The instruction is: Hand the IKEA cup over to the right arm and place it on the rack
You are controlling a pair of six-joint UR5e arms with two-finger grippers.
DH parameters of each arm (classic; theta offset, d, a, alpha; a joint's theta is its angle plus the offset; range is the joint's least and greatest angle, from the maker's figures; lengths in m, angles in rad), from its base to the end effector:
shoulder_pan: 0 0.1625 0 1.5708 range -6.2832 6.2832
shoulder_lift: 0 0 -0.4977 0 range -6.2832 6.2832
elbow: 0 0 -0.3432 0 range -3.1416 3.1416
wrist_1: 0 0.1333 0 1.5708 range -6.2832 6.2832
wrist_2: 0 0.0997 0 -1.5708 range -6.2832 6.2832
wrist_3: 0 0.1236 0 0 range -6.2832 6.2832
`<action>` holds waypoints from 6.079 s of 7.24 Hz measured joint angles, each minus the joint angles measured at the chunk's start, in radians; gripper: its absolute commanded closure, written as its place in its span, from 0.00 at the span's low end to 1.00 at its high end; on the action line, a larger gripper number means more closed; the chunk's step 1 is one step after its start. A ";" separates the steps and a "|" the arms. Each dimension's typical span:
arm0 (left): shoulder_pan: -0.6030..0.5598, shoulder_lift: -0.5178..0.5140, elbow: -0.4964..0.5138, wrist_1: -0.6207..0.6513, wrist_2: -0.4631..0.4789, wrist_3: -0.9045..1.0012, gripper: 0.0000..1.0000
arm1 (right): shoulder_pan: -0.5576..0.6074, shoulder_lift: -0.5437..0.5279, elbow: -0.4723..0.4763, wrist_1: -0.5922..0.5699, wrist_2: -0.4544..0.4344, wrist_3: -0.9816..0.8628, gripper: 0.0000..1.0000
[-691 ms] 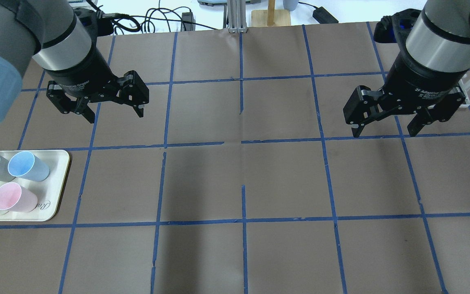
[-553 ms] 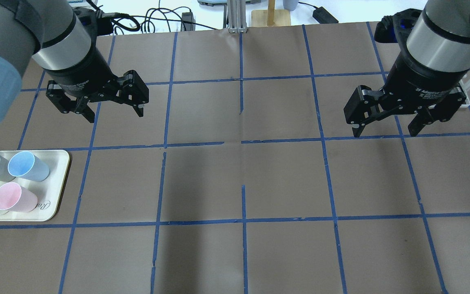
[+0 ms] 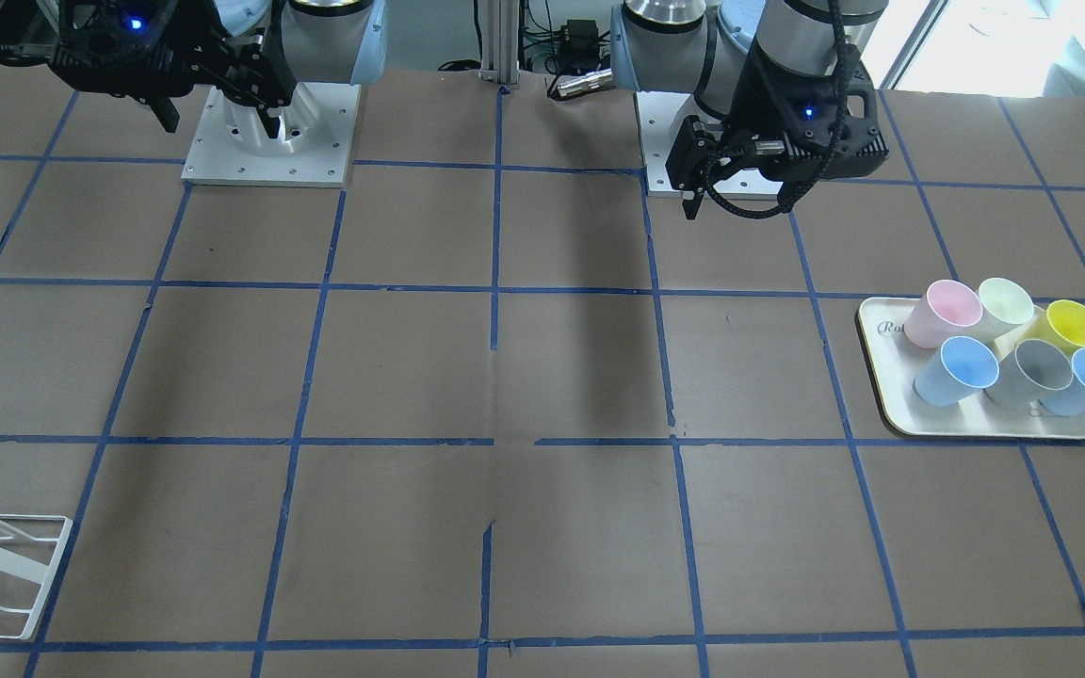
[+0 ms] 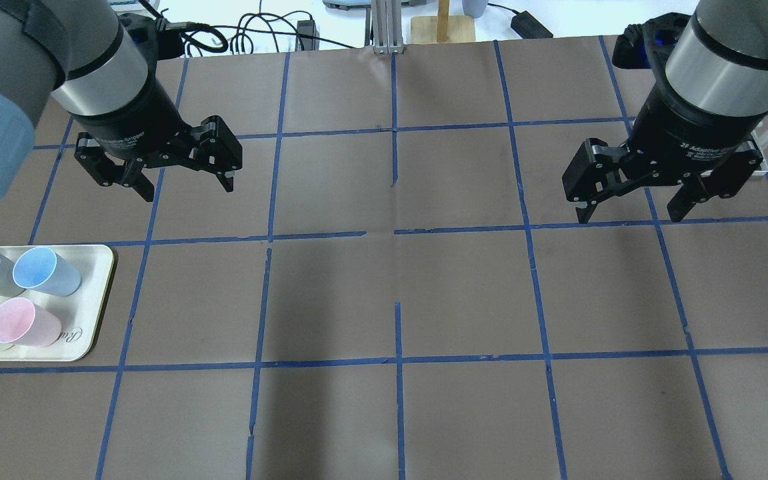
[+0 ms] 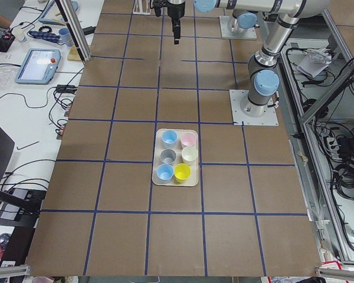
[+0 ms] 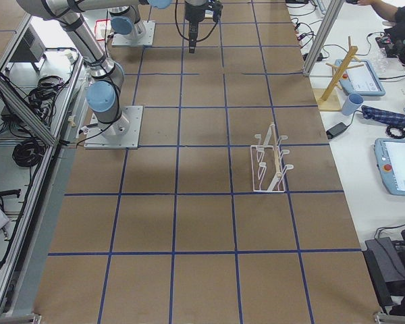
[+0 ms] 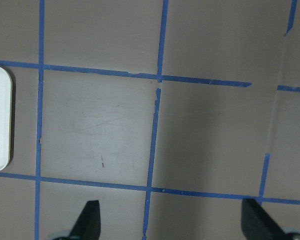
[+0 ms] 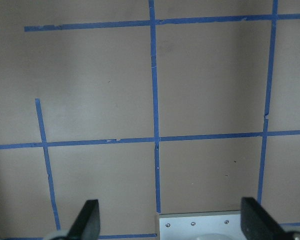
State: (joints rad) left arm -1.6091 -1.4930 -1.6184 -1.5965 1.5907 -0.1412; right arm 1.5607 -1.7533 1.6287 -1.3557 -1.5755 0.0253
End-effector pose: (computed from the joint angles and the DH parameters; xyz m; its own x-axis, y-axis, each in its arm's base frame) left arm -0.1462 -0.3993 0.5459 -0.9945 -0.1028 -0.0191 -0.1027 0.9947 -0.0072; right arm 0.1293 -0.3397 0.5625 -0.9994 0.0349 0.0070 0.0354 0.9953 0.0902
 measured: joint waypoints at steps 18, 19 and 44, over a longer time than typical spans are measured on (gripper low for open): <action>0.917 -0.266 -0.029 0.297 -0.064 1.143 0.00 | -0.007 0.045 0.014 -0.080 0.684 0.647 0.00; 0.962 -0.325 0.000 0.329 -0.091 1.200 0.00 | -0.007 0.065 0.021 -0.103 0.739 0.687 0.00; 0.971 -0.577 0.353 0.059 -0.044 1.288 1.00 | -0.134 0.077 0.238 -0.118 1.325 0.808 0.00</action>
State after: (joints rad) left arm -0.6380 -2.0700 -1.2654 -1.5378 1.5470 1.1464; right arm 1.4264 -1.6763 1.8663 -1.4737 -0.2506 0.8336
